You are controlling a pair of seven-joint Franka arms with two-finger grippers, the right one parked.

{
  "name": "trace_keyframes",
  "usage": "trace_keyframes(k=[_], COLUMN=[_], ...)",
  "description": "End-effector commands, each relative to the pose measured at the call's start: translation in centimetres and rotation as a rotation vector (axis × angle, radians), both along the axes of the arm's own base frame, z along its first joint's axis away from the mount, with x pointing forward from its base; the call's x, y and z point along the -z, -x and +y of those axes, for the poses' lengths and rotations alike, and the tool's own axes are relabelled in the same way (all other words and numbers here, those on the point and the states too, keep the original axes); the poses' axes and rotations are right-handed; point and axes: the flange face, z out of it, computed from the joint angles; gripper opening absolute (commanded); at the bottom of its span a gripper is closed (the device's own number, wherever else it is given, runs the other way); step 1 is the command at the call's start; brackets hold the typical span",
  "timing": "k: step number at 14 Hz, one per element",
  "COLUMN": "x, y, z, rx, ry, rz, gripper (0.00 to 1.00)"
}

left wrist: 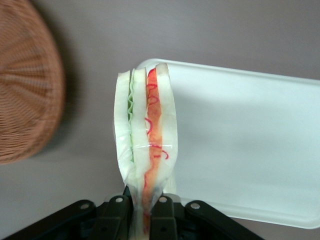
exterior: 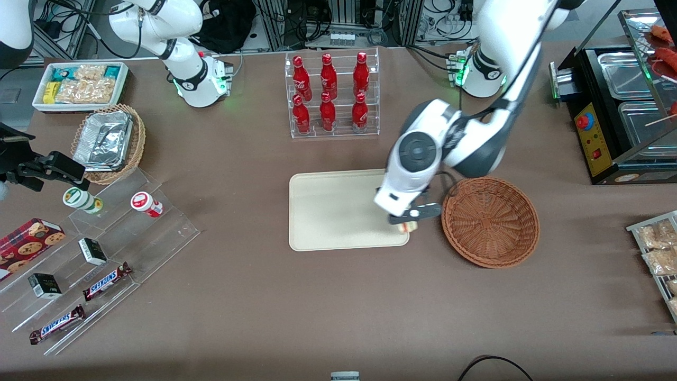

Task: Place sandwich from basket to tray
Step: 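Carry the sandwich over the cream tray and lower it, then open the left gripper to release the sandwich on the tray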

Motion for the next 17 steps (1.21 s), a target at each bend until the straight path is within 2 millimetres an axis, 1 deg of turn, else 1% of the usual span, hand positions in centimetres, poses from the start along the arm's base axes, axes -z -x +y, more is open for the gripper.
trace_keyframes(k=[1, 3, 5, 6, 8, 9, 12, 13, 14, 15, 16, 17], x=[2.7, 5.2, 7.2, 8.1, 9.2, 9.9, 11.4, 11.6, 11.5, 11.3, 10.8, 9.7], y=[1.1, 2.3, 3.5, 3.8, 4.0, 4.6, 4.9, 5.0, 5.0, 4.9, 4.7, 4.7], z=[-4.3, -6.2, -7.9, -8.4, -9.1, -9.7, -10.2, -10.3, -10.3, -10.3, -10.2, -10.2], rx=[0.057, 0.092, 0.118, 0.126, 0.133, 0.153, 0.169, 0.17, 0.158, 0.153, 0.145, 0.137], ry=[0.014, 0.018, 0.03, 0.035, 0.053, 0.048, 0.054, 0.055, 0.055, 0.056, 0.06, 0.061], rz=[-0.026, -0.018, -0.019, -0.023, -0.034, -0.04, -0.055, -0.055, -0.057, -0.061, -0.065, -0.067], gripper=[0.11, 0.11, 0.11, 0.11, 0.11, 0.11, 0.13, 0.19, 0.47, 0.82, 0.99, 1.0])
